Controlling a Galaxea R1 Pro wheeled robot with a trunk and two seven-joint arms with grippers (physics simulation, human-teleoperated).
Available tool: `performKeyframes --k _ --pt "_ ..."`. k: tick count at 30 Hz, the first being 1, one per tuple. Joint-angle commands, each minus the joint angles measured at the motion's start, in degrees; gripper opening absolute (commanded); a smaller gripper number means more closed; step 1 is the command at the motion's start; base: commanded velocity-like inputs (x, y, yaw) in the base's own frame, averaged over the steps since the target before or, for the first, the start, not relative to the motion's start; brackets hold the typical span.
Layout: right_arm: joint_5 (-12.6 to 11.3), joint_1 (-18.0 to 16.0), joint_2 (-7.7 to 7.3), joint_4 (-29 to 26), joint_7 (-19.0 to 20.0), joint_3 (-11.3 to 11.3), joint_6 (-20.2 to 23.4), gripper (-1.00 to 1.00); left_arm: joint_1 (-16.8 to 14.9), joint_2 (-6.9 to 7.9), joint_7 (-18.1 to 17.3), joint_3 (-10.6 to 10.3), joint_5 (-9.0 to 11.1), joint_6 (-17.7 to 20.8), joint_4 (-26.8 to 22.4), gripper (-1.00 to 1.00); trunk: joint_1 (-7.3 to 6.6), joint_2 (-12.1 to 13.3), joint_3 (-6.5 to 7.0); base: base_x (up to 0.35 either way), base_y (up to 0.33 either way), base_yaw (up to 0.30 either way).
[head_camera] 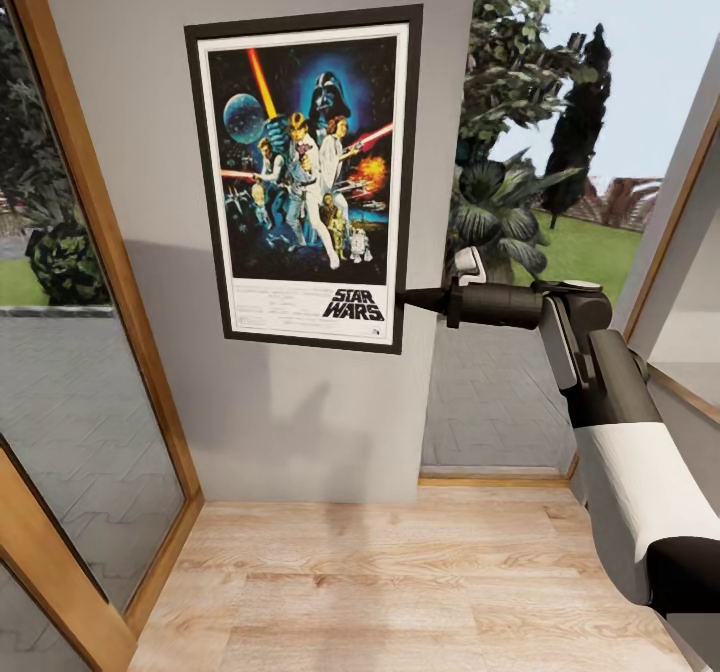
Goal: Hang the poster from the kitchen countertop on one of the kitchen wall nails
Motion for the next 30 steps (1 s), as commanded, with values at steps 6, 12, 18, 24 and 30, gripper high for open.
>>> performKeyframes --k 6,12,18,24,30 --pt "-0.42 -0.07 -0.05 -0.06 0.02 0.09 0.52 -1.0 0.24 -0.16 11.42 -0.47 0.61 -0.05 0.06 1.0 0.04 -0.14 -0.14 0.0 0.0 0.0" --pt "-0.42 -0.07 -0.05 -0.07 0.02 0.09 0.52 -1.0 0.36 -0.54 22.61 -0.48 0.69 0.06 -0.09 1.0 0.04 -0.14 -0.14 0.0 0.0 0.0" --pt "-0.42 -0.07 -0.05 -0.1 0.02 0.09 0.52 -1.0 0.38 -0.59 23.86 -0.49 0.61 -0.21 -0.13 1.0 0.04 -0.14 -0.14 0.0 0.0 0.0" --pt "-0.42 -0.07 -0.05 -0.23 0.08 0.05 0.52 -1.0 0.38 -0.53 15.46 -0.41 0.5 -0.42 -0.1 1.0 0.04 -0.14 -0.14 0.0 0.0 0.0" --pt "-0.46 -0.07 -0.05 -0.24 0.1 0.01 0.52 -1.0 0.38 -0.37 11.41 -0.4 0.52 -0.47 -0.06 1.0 0.04 -0.14 -0.14 0.0 0.0 0.0"
